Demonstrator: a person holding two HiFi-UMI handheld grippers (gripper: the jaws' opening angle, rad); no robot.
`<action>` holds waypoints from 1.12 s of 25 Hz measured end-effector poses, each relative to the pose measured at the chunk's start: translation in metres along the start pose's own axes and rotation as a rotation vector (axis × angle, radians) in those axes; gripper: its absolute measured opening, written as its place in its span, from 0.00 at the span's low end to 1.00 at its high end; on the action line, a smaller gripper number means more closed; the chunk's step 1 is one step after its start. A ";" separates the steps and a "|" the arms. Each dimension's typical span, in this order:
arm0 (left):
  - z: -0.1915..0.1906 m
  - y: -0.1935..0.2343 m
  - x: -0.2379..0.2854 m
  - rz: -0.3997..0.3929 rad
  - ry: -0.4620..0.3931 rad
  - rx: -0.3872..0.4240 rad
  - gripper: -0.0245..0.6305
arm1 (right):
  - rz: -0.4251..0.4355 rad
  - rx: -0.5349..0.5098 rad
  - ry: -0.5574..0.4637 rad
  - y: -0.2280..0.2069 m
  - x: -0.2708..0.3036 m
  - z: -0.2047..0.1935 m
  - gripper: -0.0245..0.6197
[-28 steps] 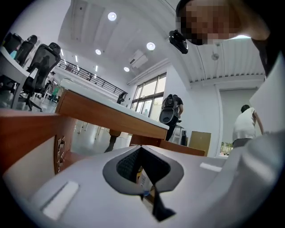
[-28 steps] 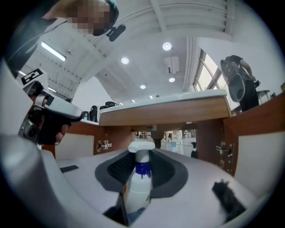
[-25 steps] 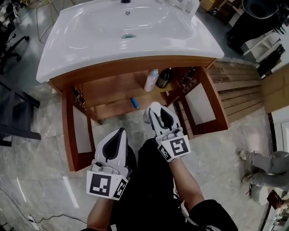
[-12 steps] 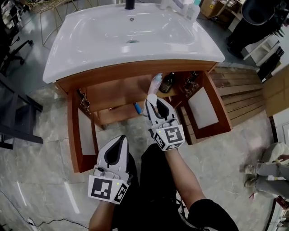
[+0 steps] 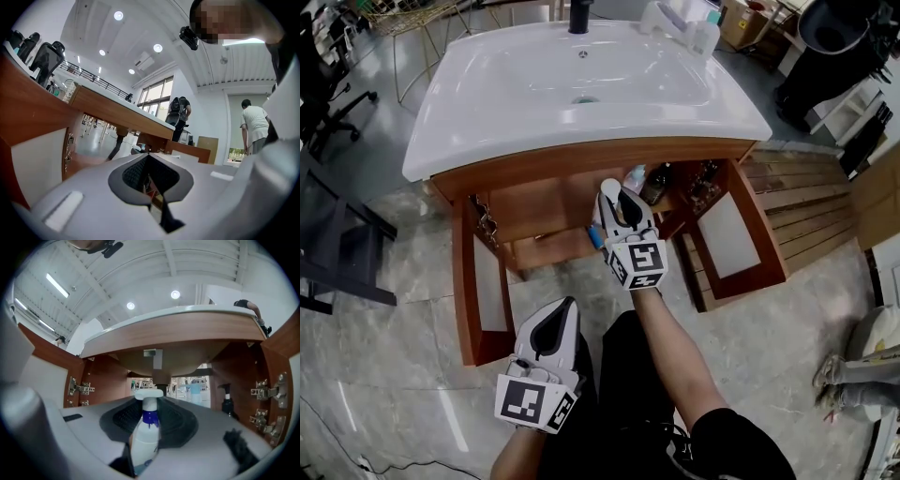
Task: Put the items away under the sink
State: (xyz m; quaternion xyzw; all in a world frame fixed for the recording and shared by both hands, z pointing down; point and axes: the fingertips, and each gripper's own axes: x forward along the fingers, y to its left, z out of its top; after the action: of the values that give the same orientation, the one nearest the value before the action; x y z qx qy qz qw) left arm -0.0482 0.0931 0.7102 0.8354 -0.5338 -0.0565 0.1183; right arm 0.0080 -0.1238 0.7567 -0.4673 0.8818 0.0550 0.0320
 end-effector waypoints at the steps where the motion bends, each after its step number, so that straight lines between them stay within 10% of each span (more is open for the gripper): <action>1: -0.002 0.000 -0.001 0.002 0.003 -0.001 0.04 | -0.001 -0.004 0.003 0.000 0.003 -0.002 0.20; 28: -0.018 0.012 -0.009 0.015 0.020 -0.034 0.04 | -0.038 -0.009 0.021 -0.013 0.034 -0.020 0.20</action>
State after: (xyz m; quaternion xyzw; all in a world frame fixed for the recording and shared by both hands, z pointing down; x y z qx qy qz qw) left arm -0.0587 0.0993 0.7301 0.8297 -0.5378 -0.0564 0.1382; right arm -0.0008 -0.1615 0.7722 -0.4848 0.8727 0.0536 0.0215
